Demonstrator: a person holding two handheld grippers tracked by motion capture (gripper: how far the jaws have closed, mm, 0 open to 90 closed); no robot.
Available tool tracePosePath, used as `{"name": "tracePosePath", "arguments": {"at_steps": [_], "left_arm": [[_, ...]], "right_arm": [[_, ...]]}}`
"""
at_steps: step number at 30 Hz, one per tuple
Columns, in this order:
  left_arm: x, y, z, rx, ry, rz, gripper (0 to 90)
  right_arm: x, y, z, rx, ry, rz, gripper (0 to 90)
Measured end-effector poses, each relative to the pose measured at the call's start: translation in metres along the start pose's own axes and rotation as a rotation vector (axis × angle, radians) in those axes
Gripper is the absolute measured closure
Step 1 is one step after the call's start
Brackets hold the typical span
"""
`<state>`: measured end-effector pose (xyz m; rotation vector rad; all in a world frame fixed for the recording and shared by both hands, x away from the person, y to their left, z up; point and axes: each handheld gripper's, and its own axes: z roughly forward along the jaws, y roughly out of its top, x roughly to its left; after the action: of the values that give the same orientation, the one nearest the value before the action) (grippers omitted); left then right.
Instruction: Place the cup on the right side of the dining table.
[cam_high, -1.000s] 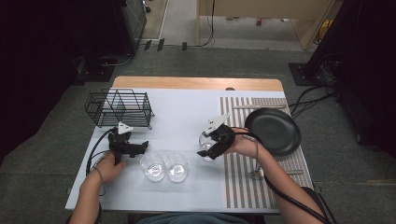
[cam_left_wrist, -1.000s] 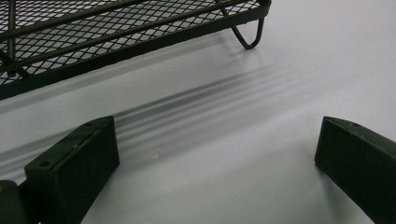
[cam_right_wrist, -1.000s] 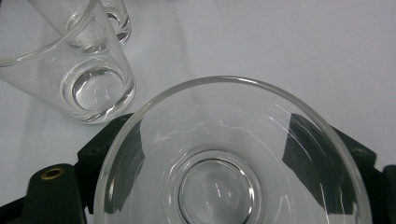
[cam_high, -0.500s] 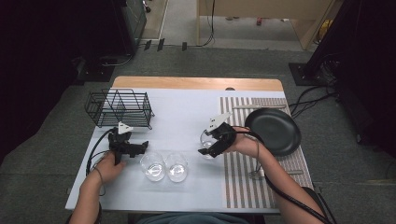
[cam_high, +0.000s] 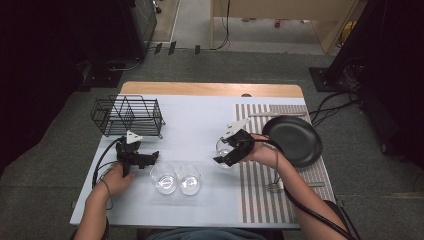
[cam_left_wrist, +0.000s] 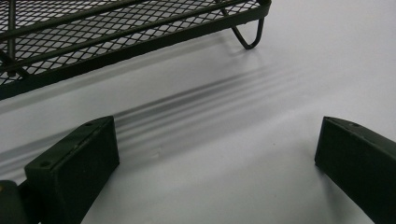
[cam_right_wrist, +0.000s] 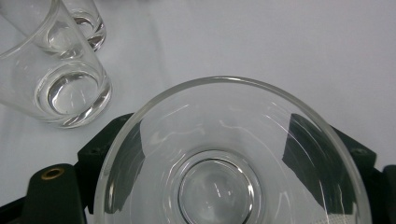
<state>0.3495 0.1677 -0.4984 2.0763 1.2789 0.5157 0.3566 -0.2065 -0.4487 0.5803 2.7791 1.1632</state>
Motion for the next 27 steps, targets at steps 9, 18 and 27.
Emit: {"name": "tracePosePath", "arguments": {"at_steps": [9,18,27], "left_arm": [[0.0000,0.0000,0.0000,0.000,0.000,0.000,0.0],[0.0000,0.0000,0.0000,0.000,0.000,0.000,0.0],[0.0001,0.0000,-0.0001,0.001,0.000,0.001,0.0]], "right_arm": [[-0.0024,0.0003,-0.0014,0.001,-0.014,0.018,18.7],[-0.0055,-0.0004,-0.0023,-0.007,-0.030,0.023,18.7],[-0.0084,-0.0009,-0.0033,-0.009,-0.056,0.051,18.7]]}}
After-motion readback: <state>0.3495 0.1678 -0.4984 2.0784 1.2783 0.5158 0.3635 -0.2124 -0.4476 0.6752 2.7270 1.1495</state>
